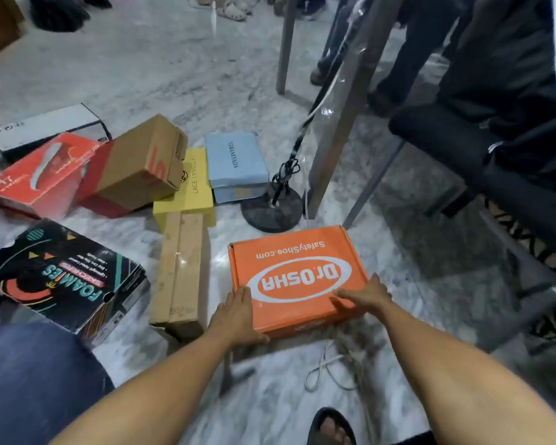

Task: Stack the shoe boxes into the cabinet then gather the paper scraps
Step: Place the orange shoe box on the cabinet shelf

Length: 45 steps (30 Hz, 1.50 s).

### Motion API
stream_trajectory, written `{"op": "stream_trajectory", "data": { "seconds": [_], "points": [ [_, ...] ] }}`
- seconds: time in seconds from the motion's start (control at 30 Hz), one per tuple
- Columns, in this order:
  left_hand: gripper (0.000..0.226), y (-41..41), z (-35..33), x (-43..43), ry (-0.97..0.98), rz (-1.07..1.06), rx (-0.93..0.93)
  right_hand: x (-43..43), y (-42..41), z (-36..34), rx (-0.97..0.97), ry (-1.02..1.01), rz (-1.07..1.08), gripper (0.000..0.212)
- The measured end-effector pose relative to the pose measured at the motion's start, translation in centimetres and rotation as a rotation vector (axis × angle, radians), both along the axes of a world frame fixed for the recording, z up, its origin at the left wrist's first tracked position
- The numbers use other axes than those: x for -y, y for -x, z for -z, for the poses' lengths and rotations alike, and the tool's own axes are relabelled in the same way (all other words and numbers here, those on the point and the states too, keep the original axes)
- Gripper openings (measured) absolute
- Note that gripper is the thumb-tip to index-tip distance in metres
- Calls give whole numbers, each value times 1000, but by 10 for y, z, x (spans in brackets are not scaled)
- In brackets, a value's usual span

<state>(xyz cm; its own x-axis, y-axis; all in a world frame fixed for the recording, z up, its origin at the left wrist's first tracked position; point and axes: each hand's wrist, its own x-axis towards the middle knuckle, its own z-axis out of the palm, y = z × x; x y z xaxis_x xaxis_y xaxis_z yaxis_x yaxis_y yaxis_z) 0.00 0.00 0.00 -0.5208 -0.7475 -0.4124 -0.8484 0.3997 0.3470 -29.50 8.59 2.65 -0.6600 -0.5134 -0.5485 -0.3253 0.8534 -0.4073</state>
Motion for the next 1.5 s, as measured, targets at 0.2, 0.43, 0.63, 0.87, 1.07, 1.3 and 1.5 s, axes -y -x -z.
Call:
{"op": "stream_trajectory", "data": {
  "seconds": [0.2, 0.43, 0.63, 0.87, 1.07, 1.3, 1.5],
  "points": [
    [147, -15, 16, 17, -52, -81, -132, -21, 0, 22, 74, 82, -147, 150],
    [140, -29, 41, 29, -112, -302, -308, -28, -3, 42, 175, 205, -208, 159],
    [151, -28, 43, 24, -215, -358, -344, -33, -8, 34, 197, 275, -184, 141],
    [129, -35, 0, 14, -127, -324, -463, -27, 5, 2, 234, 356, -228, 125],
    [126, -48, -74, 17, 24, -289, -552, -20, -22, -96, 251, 409, -255, 68],
    [124, -128, -175, 17, 237, -374, -625, 3, -101, -196, 253, 556, -410, 71],
    [132, -262, -244, 1, 464, -568, -617, 47, -227, -257, 240, 705, -578, 62]
  ]
}}
